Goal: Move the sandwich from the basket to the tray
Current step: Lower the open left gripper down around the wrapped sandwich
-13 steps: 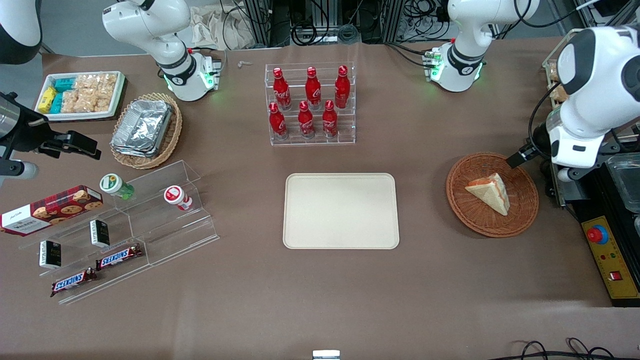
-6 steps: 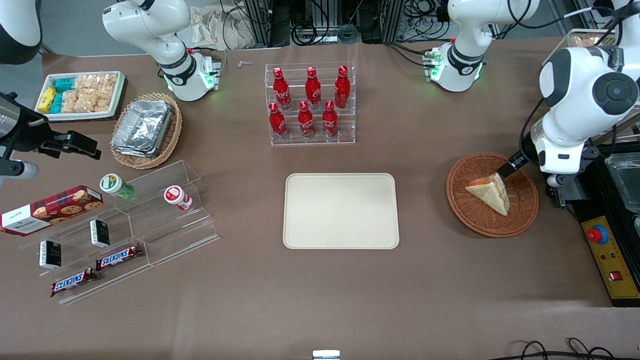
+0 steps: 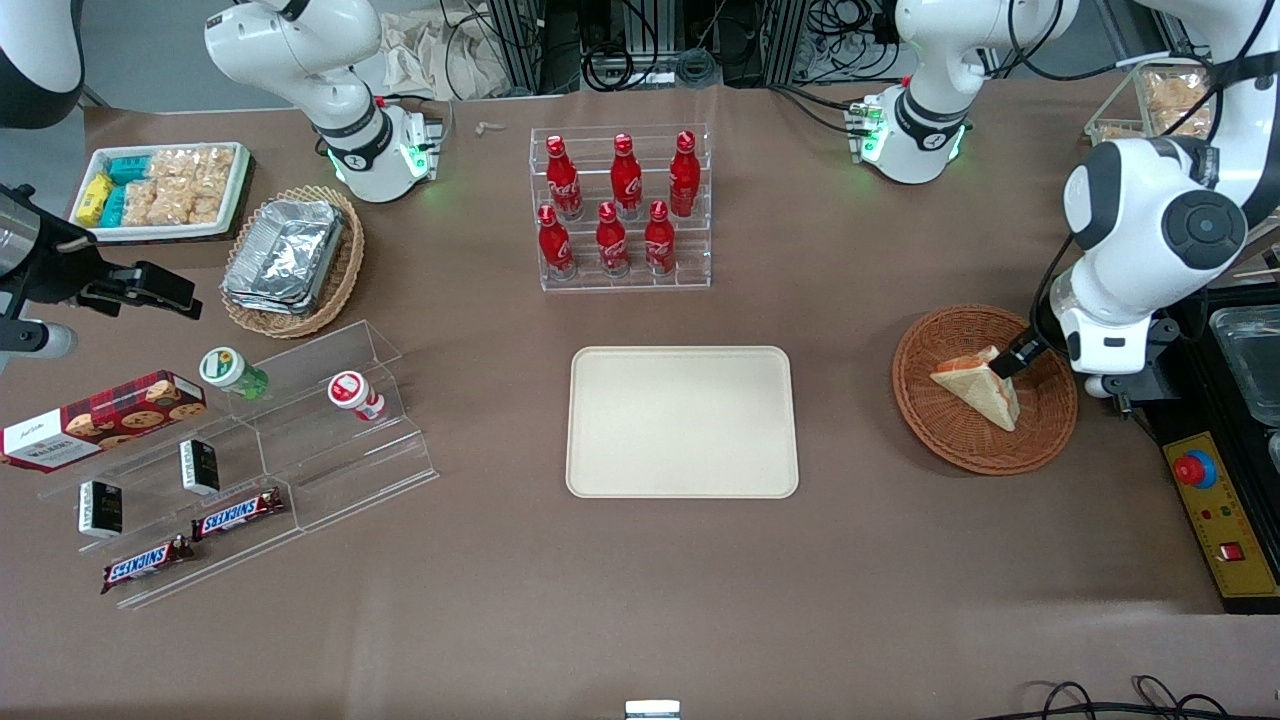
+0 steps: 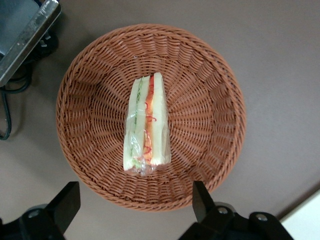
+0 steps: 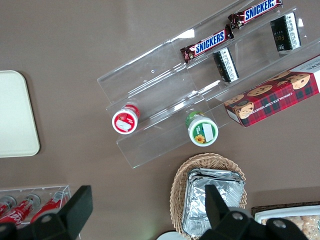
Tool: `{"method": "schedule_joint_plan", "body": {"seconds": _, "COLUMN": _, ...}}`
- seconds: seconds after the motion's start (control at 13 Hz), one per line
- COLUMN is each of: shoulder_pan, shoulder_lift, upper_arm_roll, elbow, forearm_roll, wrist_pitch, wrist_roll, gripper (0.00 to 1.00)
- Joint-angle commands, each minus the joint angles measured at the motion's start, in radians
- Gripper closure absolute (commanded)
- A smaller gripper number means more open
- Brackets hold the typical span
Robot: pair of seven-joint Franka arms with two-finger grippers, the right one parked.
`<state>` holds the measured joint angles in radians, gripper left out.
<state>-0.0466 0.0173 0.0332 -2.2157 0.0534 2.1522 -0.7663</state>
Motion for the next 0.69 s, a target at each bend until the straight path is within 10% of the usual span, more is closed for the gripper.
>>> {"method": "schedule_joint_plan", "body": {"seconds": 0.0, "shoulder_pan": -0.001, "shoulder_lift": 0.038, "upper_arm_roll": 0.004, "elbow": -0.022, "forearm_roll": -0.004, "wrist_pitch": 0.06, "wrist_roll": -0.028, "gripper": 0.0}}
{"method": "schedule_joint_plan", "body": {"seconds": 0.62, "shoulder_pan": 0.007, "shoulder_lift": 0.111, "upper_arm_roll": 0.037, "elbow": -0.036, "forearm_roll": -0.089, "wrist_pitch": 0.123, "wrist_roll": -0.028, "gripper": 0.0}}
